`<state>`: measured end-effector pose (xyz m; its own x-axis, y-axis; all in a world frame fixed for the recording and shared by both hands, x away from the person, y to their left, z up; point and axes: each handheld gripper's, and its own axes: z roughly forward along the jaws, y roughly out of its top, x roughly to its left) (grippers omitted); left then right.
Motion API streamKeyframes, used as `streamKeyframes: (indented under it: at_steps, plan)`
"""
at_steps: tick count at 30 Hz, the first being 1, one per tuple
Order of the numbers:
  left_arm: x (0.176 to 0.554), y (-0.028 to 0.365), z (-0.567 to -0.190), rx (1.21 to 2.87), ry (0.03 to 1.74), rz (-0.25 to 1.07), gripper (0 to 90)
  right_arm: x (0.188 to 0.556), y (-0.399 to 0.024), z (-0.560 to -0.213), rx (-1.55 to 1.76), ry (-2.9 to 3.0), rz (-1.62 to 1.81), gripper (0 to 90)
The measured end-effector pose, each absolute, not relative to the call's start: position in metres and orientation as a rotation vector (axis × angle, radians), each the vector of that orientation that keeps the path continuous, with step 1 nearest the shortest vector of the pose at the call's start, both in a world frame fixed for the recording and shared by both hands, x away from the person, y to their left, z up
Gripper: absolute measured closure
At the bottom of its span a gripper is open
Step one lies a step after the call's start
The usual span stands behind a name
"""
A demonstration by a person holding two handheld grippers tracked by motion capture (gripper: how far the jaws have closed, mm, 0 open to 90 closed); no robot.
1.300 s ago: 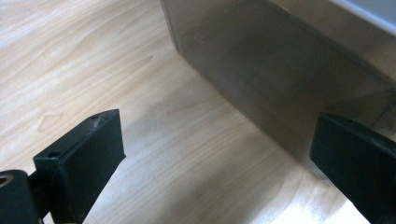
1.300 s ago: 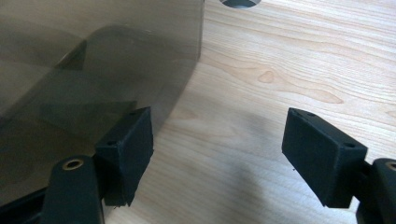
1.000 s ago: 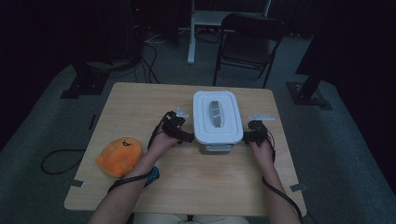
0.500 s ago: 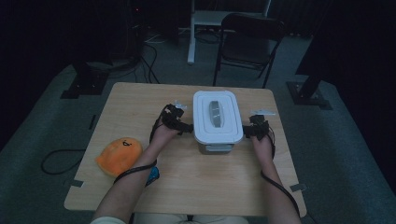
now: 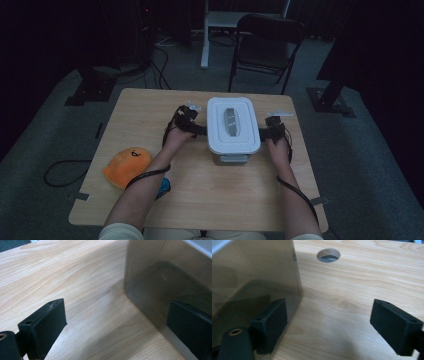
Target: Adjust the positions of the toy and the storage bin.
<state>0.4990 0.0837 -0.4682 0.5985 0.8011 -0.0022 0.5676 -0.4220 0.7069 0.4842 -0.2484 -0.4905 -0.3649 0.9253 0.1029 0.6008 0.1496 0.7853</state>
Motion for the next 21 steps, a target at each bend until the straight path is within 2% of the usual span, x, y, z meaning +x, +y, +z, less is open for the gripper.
streamKeyframes:
  at_steps: [8,21]
  plan:
    - [0.494,0.08,-0.466,2.171,1.058,0.471,4.4,0.482,-0.248,-0.488,1.444,2.061,1.089,18.4]
    - [0.472,0.079,-0.464,2.208,1.011,0.446,4.4,0.464,-0.248,-0.482,1.364,2.11,1.08,21.2]
